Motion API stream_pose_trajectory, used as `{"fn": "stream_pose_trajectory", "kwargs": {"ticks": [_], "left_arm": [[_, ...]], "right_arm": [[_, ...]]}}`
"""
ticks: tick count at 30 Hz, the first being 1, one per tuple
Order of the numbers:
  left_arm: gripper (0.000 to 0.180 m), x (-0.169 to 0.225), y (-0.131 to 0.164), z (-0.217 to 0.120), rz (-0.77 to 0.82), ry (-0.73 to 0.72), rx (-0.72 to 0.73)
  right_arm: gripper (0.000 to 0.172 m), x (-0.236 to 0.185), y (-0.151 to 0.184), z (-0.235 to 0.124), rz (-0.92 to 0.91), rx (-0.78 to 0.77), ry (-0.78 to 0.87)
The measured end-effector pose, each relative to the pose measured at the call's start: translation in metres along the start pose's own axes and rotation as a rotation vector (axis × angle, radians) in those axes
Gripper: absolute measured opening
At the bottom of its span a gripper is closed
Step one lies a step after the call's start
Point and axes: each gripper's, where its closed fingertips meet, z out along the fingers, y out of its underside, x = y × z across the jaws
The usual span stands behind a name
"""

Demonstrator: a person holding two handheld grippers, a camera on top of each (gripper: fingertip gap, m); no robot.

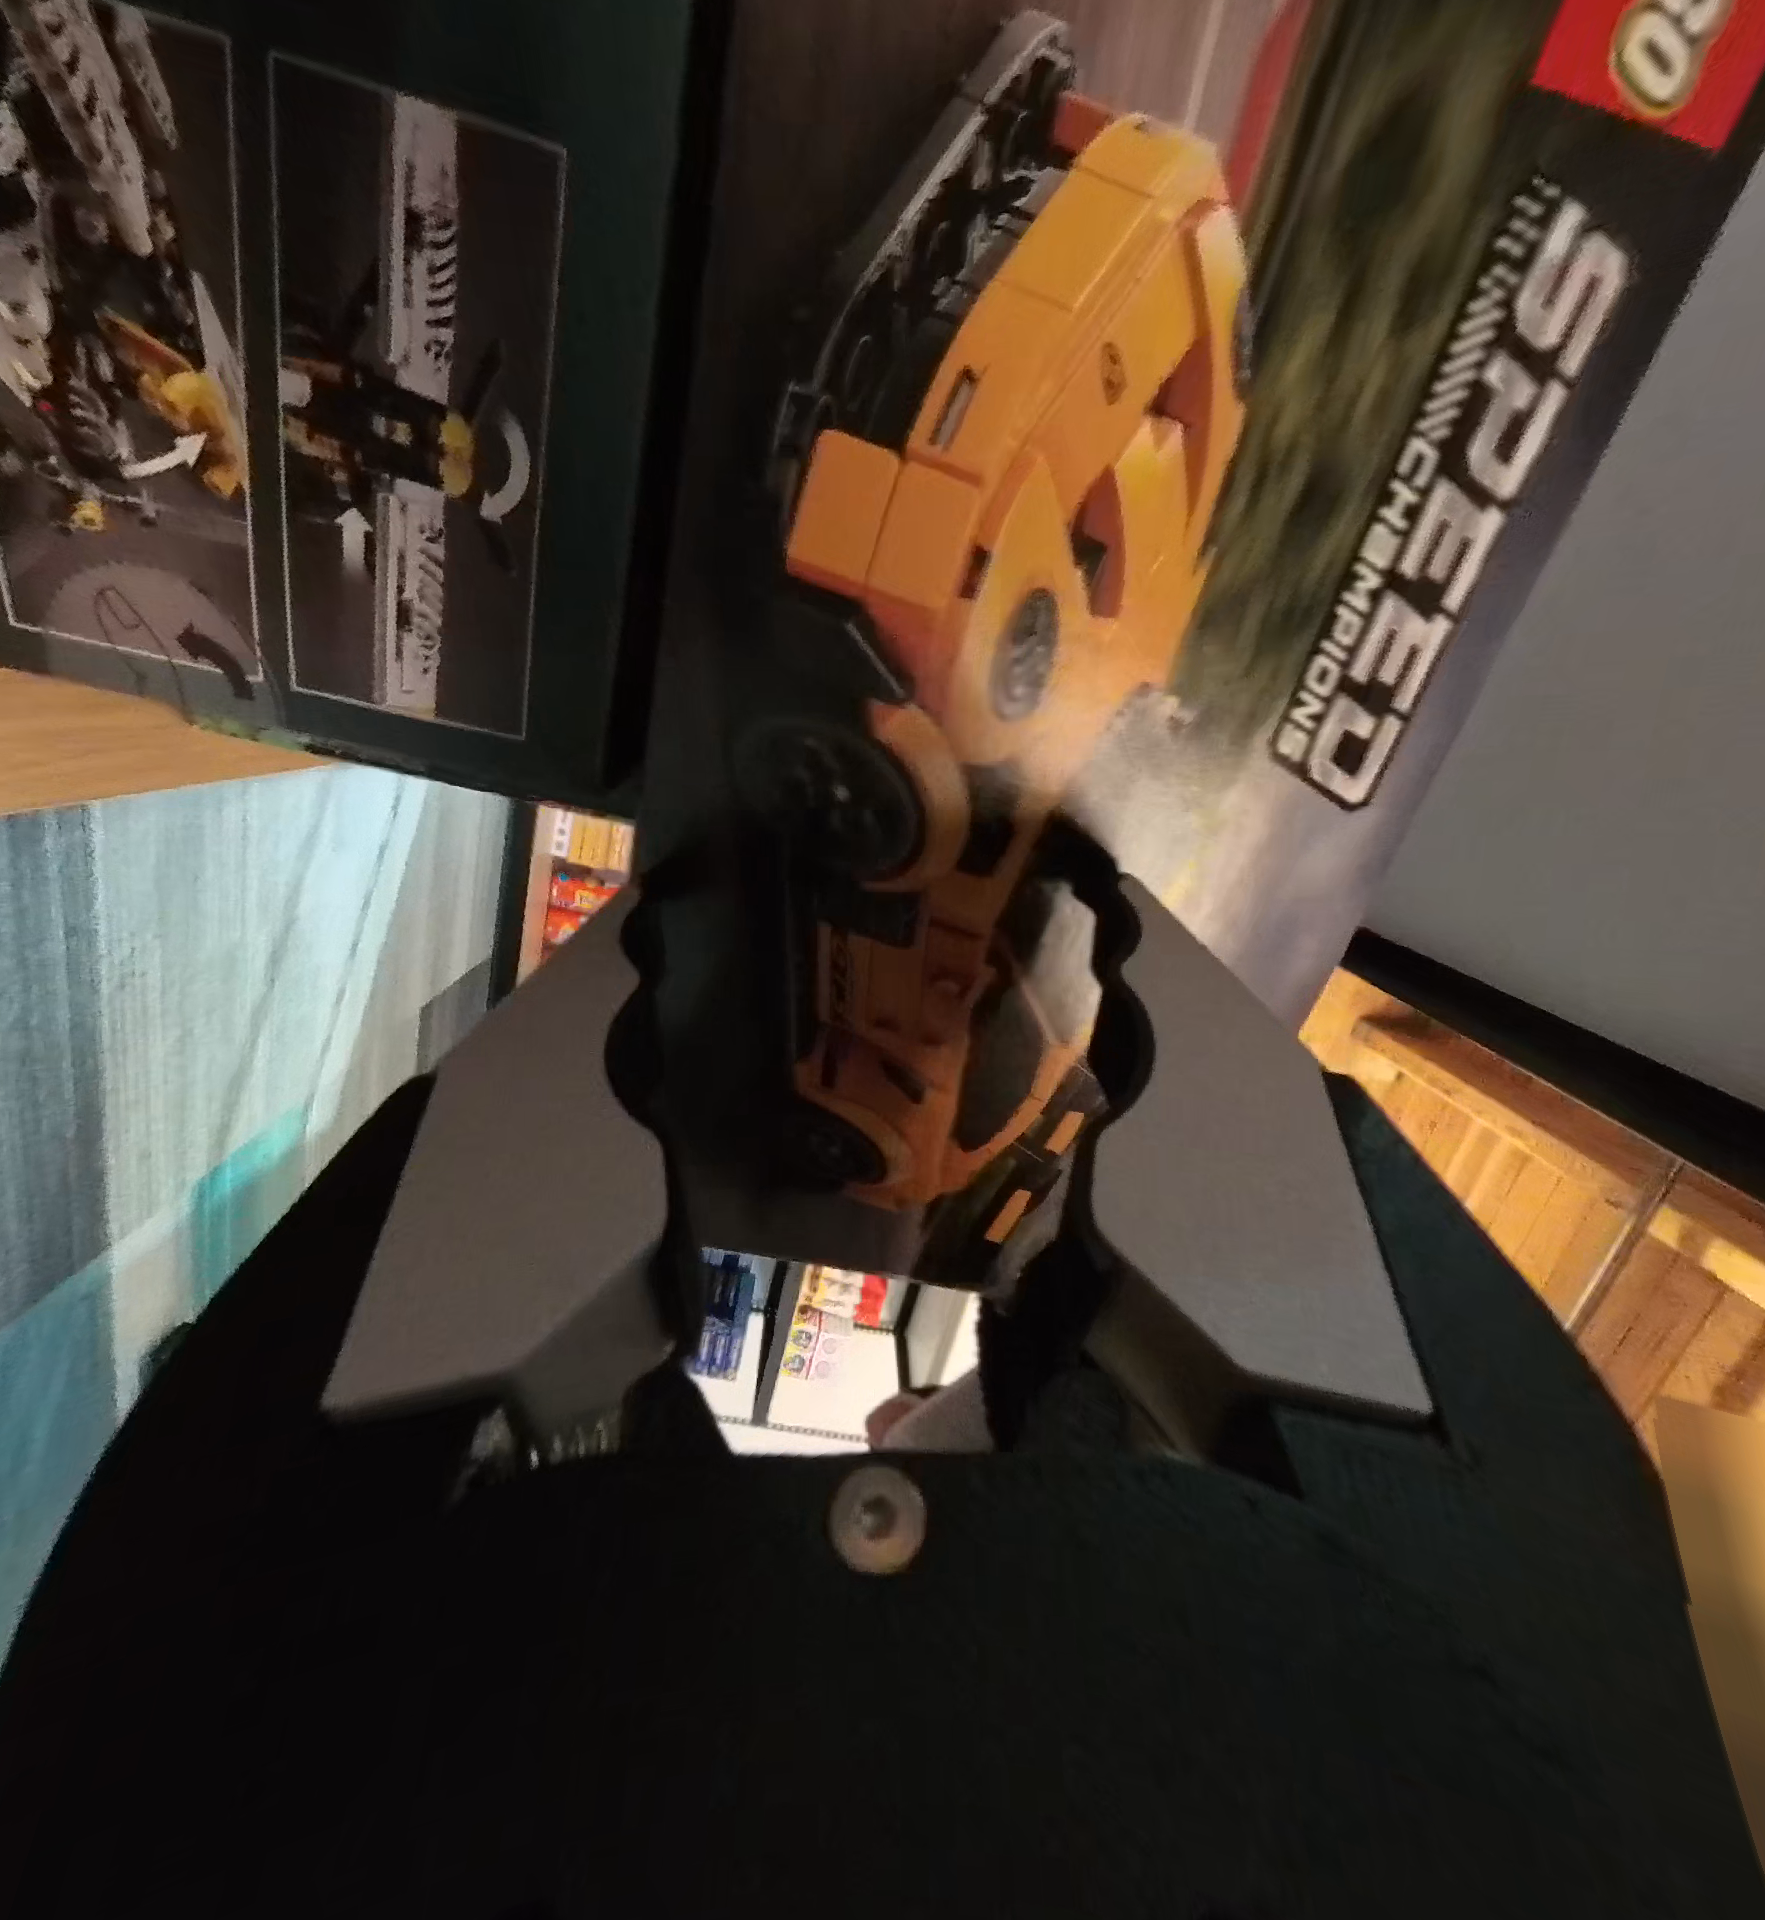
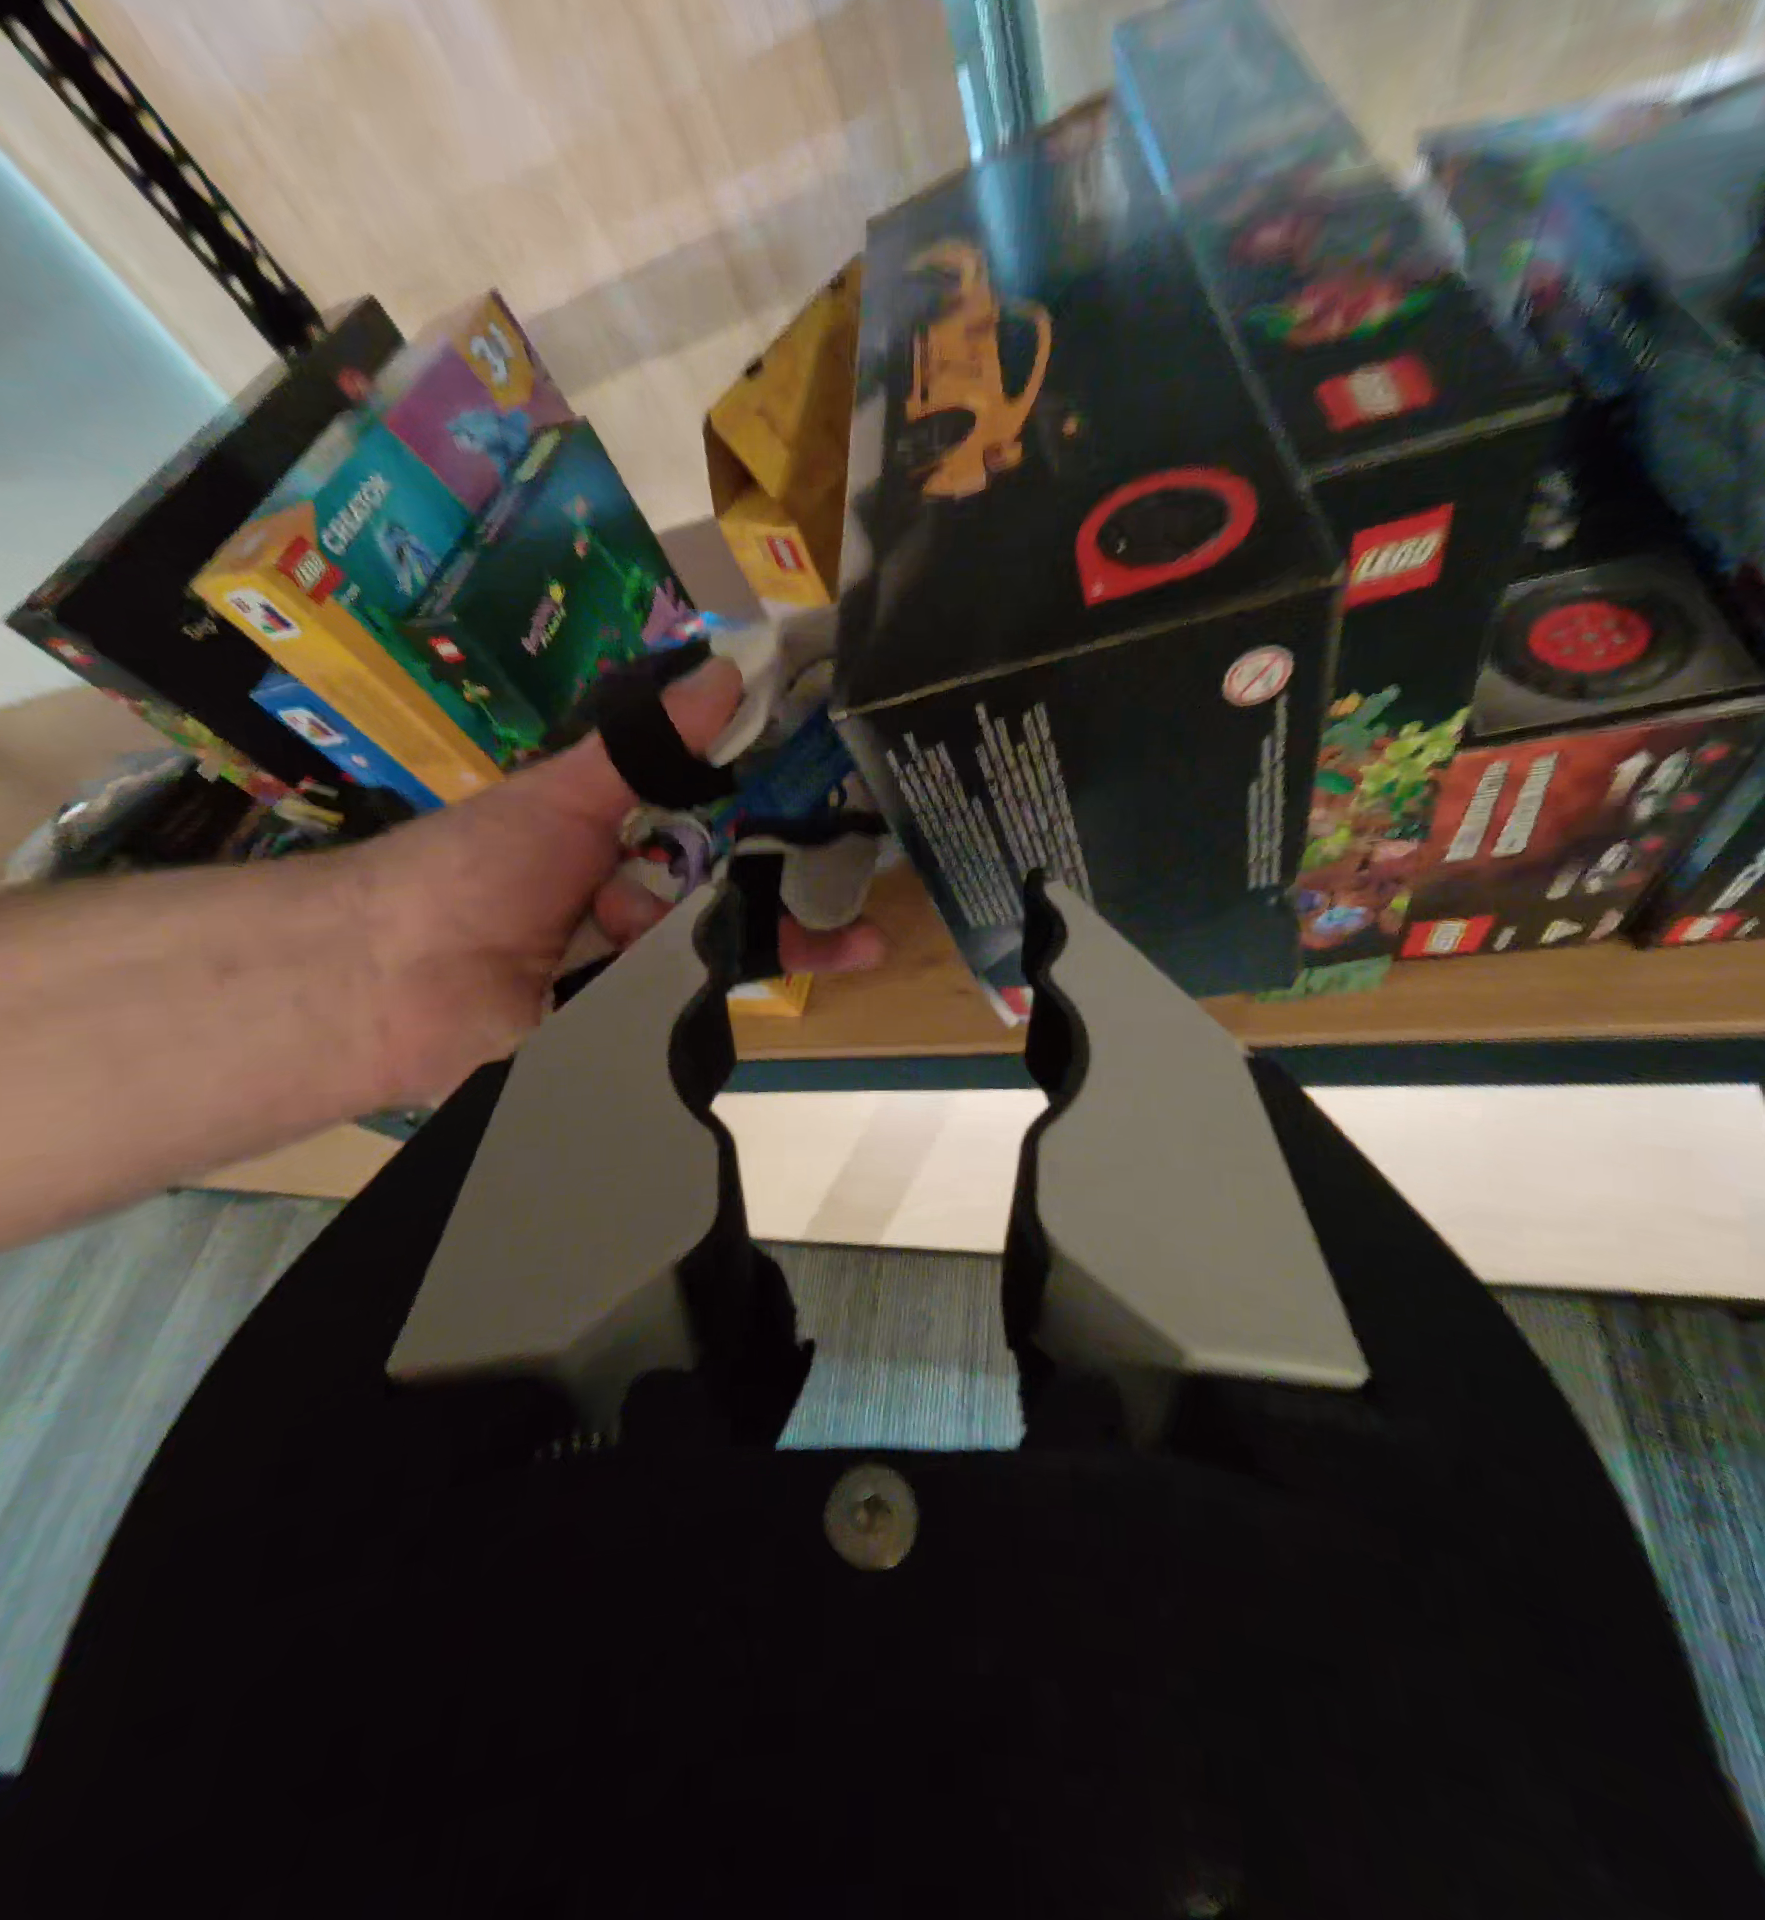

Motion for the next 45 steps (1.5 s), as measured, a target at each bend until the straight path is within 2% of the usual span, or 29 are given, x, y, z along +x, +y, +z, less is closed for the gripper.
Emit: {"fn": "stream_pose_trajectory", "kwargs": {"ticks": [4,5,9,16,20,22,27,33,38,40,42,43,45], "left_arm": [[0.075,0.004,-0.003,-0.001,0.06,-0.056,-0.028],[0.075,0.006,-0.005,-0.001,0.066,-0.07,-0.032],[0.07,0.017,-0.019,0.001,0.116,-0.124,-0.028],[0.061,0.031,-0.051,0.008,0.179,-0.225,-0.034],[0.062,0.035,-0.072,0.009,0.195,-0.25,-0.019],[0.057,0.038,-0.075,0.009,0.241,-0.273,-0.046],[0.065,0.056,-0.078,0.001,0.3,-0.239,-0.04],[0.068,0.078,-0.061,0.002,0.411,-0.205,-0.085],[0.069,0.089,-0.046,0.014,0.485,-0.255,-0.108],[0.069,0.087,-0.045,0.016,0.482,-0.258,-0.115],[0.077,0.085,-0.045,0.021,0.487,-0.268,-0.147],[0.078,0.084,-0.046,0.023,0.49,-0.287,-0.155],[0.074,0.082,-0.047,0.028,0.517,-0.325,-0.18]], "right_arm": [[0.044,0.006,-0.001,0.027,-0.034,-0.02,-0.012],[0.036,0.009,-0.005,0.033,-0.046,-0.017,-0.006],[0.035,0.005,-0.015,0.052,-0.137,-0.016,-0.027],[0.029,0.007,-0.03,0.082,-0.141,-0.026,-0.048],[0.019,0.013,-0.039,0.101,-0.149,-0.052,-0.066],[0.02,0.011,-0.041,0.1,-0.148,-0.061,-0.07],[0.023,-0.001,-0.027,0.083,-0.132,-0.056,-0.079],[0.022,-0.025,-0.003,0.051,-0.083,-0.051,-0.113],[0.023,-0.031,0.009,0.041,-0.08,-0.067,-0.111],[0.022,-0.028,0.009,0.041,-0.061,-0.061,-0.099],[0.024,-0.02,0.001,0.046,-0.037,-0.037,-0.079],[0.026,-0.017,-0.004,0.053,-0.022,-0.029,-0.071],[0.021,-0.004,-0.005,0.072,0.022,-0.07,-0.046]]}}
